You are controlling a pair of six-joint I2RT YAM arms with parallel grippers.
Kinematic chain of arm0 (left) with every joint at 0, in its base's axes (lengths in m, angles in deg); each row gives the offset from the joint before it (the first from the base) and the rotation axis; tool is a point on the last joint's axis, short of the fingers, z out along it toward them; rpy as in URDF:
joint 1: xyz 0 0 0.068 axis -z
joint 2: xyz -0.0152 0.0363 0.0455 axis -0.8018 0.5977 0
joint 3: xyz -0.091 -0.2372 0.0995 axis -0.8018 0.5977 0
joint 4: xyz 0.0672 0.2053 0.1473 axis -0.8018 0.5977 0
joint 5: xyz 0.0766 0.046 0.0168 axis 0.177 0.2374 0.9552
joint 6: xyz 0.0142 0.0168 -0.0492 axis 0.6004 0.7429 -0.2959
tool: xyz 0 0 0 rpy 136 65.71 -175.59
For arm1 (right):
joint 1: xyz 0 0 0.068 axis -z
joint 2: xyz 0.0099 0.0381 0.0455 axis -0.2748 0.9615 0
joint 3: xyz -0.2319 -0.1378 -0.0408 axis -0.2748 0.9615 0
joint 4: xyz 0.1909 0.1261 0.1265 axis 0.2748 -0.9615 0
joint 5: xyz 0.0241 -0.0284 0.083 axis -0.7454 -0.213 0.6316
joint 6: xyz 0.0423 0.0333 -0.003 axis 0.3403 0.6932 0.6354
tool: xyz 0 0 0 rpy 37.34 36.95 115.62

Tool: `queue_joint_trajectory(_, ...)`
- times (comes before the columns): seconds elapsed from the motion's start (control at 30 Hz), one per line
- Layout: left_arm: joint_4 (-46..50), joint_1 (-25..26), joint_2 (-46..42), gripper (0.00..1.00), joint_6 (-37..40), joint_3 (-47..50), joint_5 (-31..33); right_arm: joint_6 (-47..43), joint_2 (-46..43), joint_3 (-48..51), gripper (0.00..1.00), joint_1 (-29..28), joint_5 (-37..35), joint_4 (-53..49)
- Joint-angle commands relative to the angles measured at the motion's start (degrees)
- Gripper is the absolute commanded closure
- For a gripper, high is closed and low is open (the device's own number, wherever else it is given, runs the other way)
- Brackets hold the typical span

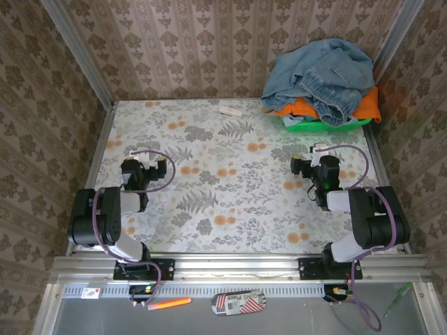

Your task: Fold and stack the trousers

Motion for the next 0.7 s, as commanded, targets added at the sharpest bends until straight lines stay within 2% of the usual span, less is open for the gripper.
queue_joint_trajectory(0.0,-1.86,0.64,0.62,0.00,1.08,-1.11,0.88,0.04,0.62,-1.32,0.00,-0.43,-1.90,2.07)
queue_joint_trajectory(0.67,-2.15,1.05,0.58,0.00,1.45,-0.91,1.67,0.00,0.67,-1.27,0.00,-0.44,-1.88,2.07)
